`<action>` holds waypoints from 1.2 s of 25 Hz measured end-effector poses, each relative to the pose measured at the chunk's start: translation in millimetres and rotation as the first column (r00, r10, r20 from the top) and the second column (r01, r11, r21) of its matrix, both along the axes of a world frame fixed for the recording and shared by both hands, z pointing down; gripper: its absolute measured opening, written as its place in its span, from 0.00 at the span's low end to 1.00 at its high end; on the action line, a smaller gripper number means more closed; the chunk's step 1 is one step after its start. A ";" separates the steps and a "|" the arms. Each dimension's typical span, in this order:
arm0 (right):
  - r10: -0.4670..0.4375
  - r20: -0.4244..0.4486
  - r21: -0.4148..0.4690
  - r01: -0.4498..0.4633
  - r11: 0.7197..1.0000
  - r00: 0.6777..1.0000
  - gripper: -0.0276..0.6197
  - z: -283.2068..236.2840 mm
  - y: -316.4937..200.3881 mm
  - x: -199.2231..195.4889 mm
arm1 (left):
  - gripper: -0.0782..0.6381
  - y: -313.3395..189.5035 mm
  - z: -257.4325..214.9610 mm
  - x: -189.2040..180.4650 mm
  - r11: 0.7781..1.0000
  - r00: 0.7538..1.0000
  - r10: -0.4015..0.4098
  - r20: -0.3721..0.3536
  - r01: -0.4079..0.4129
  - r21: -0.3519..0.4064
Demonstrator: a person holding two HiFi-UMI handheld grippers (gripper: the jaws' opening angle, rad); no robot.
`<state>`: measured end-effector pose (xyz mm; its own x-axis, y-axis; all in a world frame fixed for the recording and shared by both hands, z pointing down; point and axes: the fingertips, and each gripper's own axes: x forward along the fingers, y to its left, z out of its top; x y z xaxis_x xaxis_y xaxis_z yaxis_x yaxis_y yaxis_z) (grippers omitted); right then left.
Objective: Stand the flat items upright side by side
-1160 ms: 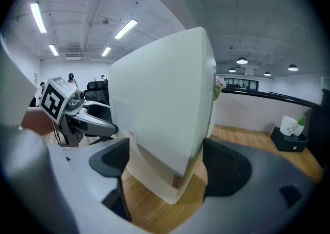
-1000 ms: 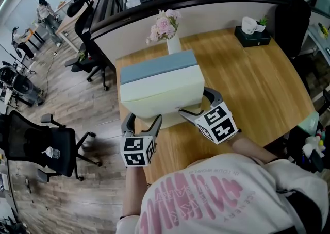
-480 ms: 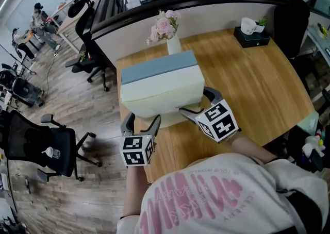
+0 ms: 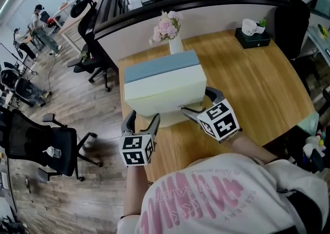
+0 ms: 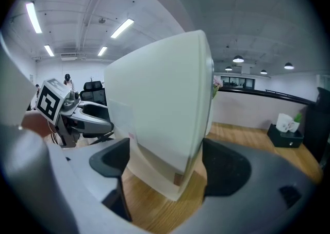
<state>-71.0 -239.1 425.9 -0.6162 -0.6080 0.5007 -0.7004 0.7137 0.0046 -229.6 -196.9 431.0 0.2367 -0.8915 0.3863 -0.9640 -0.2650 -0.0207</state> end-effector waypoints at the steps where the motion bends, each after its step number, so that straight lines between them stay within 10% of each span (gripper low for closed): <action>1: 0.002 0.002 0.000 -0.002 1.000 1.000 0.73 -0.1 0.2 0.1 | 0.62 0.5 -0.2 0.5 1.000 1.000 0.005 0.001 -0.005 0.001; 12: 0.006 0.009 0.006 -0.006 1.000 1.000 0.73 -4.9 1.7 1.7 | 0.62 2.6 -5.7 6.2 1.000 1.000 0.025 0.004 -0.025 0.013; 23: 0.043 0.050 0.059 -0.046 0.997 0.998 0.73 -30.7 6.2 12.1 | 0.61 6.0 -36.4 3.8 0.998 0.982 0.000 -0.188 0.012 0.062; 30: 0.097 0.087 0.095 -0.106 0.990 0.991 0.72 -49.1 17.7 29.3 | 0.61 24.1 -59.2 5.6 0.992 0.983 -0.004 -0.184 0.027 0.121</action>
